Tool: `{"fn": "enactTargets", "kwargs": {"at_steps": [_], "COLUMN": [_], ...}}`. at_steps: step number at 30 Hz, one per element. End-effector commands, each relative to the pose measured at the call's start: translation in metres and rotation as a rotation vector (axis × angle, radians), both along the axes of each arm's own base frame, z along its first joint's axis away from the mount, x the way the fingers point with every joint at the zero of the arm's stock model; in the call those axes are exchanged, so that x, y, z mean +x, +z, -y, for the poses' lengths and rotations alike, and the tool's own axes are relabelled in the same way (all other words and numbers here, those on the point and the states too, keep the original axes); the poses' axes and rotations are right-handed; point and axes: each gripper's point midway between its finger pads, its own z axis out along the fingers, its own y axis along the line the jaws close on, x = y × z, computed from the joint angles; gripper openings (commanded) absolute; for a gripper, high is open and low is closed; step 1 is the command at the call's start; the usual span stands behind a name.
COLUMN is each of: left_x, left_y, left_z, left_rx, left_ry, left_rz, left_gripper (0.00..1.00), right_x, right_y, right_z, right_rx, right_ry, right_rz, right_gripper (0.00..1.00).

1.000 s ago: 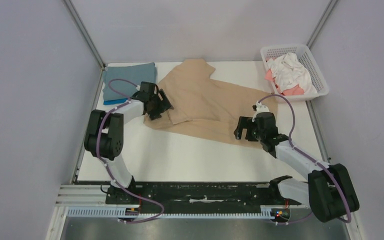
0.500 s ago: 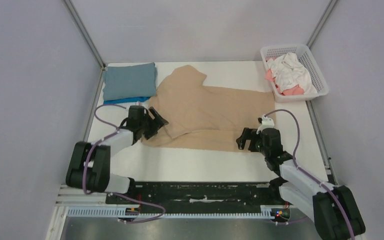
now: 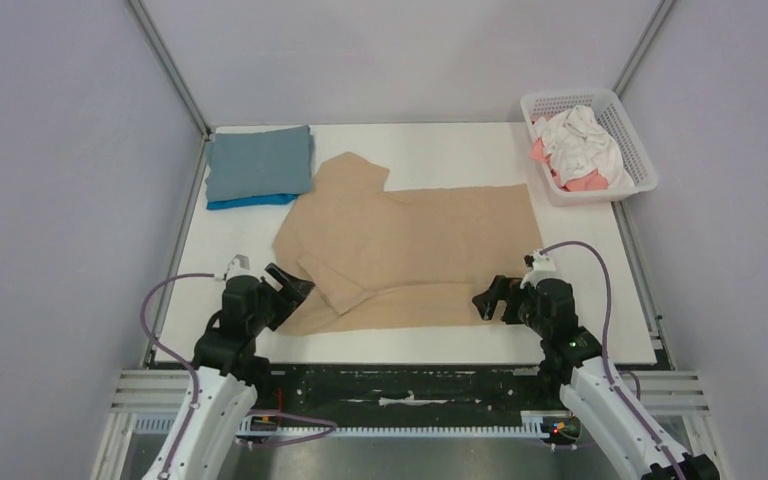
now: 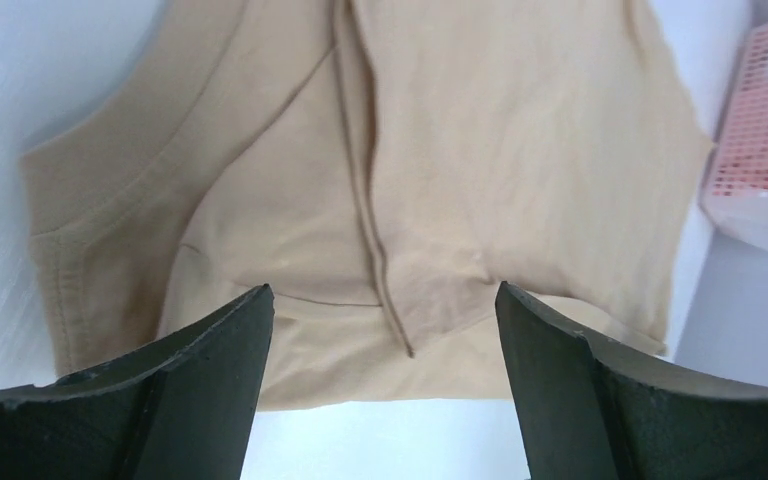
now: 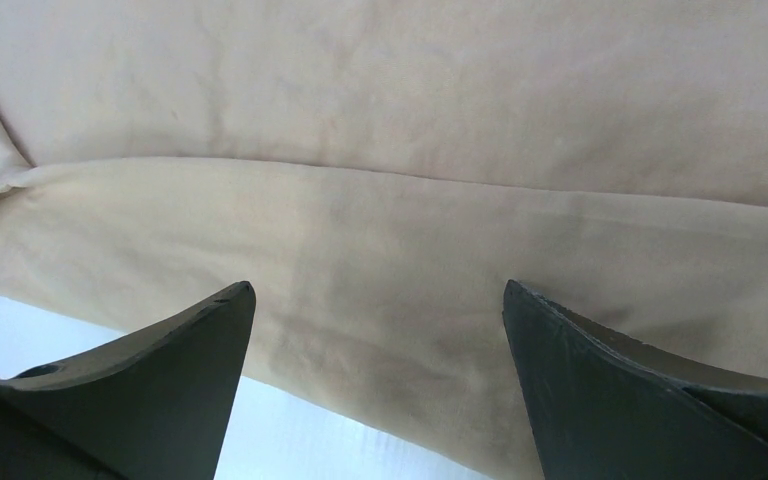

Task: Fold and stack the t-shirts
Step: Fold the flattened tshirt in 1/3 of the way

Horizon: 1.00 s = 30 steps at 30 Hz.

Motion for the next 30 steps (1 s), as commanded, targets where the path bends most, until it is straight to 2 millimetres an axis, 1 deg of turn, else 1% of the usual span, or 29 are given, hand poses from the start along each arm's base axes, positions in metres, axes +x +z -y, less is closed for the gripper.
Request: {"fn": "enactTargets", "kwargs": {"at_steps": [1, 3, 4, 5, 6, 7, 8, 10, 12, 13, 14, 15, 16, 18, 20, 23, 24, 26, 28, 30], "left_x": [0.001, 0.003, 0.003, 0.006, 0.008, 0.01, 0.013, 0.018, 0.021, 0.022, 0.022, 0.023, 0.023, 0.024, 0.025, 0.024, 0.023, 0.022, 0.02, 0.019], "left_y": [0.037, 0.038, 0.034, 0.032, 0.027, 0.023, 0.022, 0.019, 0.015, 0.011, 0.009, 0.007, 0.005, 0.0, -0.006, -0.013, -0.015, -0.02, -0.026, -0.029], "left_z": [0.007, 0.019, 0.025, 0.029, 0.028, 0.025, 0.022, 0.02, 0.019, 0.018, 0.019, 0.02, 0.02, 0.02, 0.017, 0.012, 0.011, 0.009, 0.007, 0.006], "left_rx": [-0.056, -0.083, -0.101, -0.102, -0.081, -0.056, -0.032, -0.008, -0.006, -0.01, -0.017, -0.027, -0.032, -0.044, -0.029, -0.001, 0.002, 0.003, 0.004, 0.005], "left_ry": [-0.009, -0.073, -0.102, -0.128, -0.133, -0.127, -0.127, -0.121, -0.116, -0.1, -0.095, -0.092, -0.086, -0.074, -0.059, -0.04, -0.037, -0.022, -0.007, 0.001], "left_rz": [0.068, 0.051, 0.024, 0.018, -0.008, -0.035, -0.043, -0.066, -0.069, -0.074, -0.073, -0.069, -0.07, -0.073, -0.089, -0.122, -0.129, -0.143, -0.16, -0.173], "left_gripper": [0.88, 0.88, 0.88, 0.88, 0.88, 0.88, 0.88, 0.88, 0.88, 0.88, 0.88, 0.88, 0.88, 0.88, 0.88, 0.88, 0.88, 0.88, 0.88, 0.88], "right_x": [-0.024, -0.013, -0.008, -0.005, -0.003, -0.005, -0.008, -0.013, -0.022, -0.02, -0.029, -0.031, -0.032, -0.035, -0.033, -0.035, -0.033, -0.03, -0.028, -0.034], "right_y": [-0.014, 0.003, 0.011, 0.017, 0.026, 0.036, 0.044, 0.062, 0.092, 0.106, 0.116, 0.124, 0.134, 0.132, 0.131, 0.116, 0.107, 0.103, 0.101, 0.095], "right_z": [0.004, 0.004, 0.003, -0.002, -0.015, -0.033, -0.048, -0.079, -0.118, -0.131, -0.149, -0.162, -0.176, -0.202, -0.23, -0.265, -0.271, -0.285, -0.3, -0.313], "right_rx": [-0.042, -0.062, -0.065, -0.053, -0.02, 0.005, 0.013, -0.027, -0.123, -0.206, -0.289, -0.374, -0.476, -0.619, -0.697, -0.811, -0.846, -0.882, -0.868, -0.827], "right_ry": [0.018, 0.024, 0.032, 0.057, 0.129, 0.232, 0.311, 0.464, 0.641, 0.687, 0.777, 0.827, 0.874, 1.007, 1.125, 1.343, 1.386, 1.423, 1.44, 1.499], "right_rz": [-0.161, -0.111, -0.086, -0.062, -0.02, 0.029, 0.062, 0.175, 0.383, 0.511, 0.638, 0.751, 0.902, 1.078, 1.163, 1.227, 1.227, 1.278, 1.3, 1.299], "right_gripper": [0.98, 0.98, 0.98, 0.98, 0.98, 0.98, 0.98, 0.98, 0.98, 0.98, 0.98, 0.98, 0.98, 0.98, 0.98, 0.98, 0.98, 0.96, 0.93, 0.89]}}
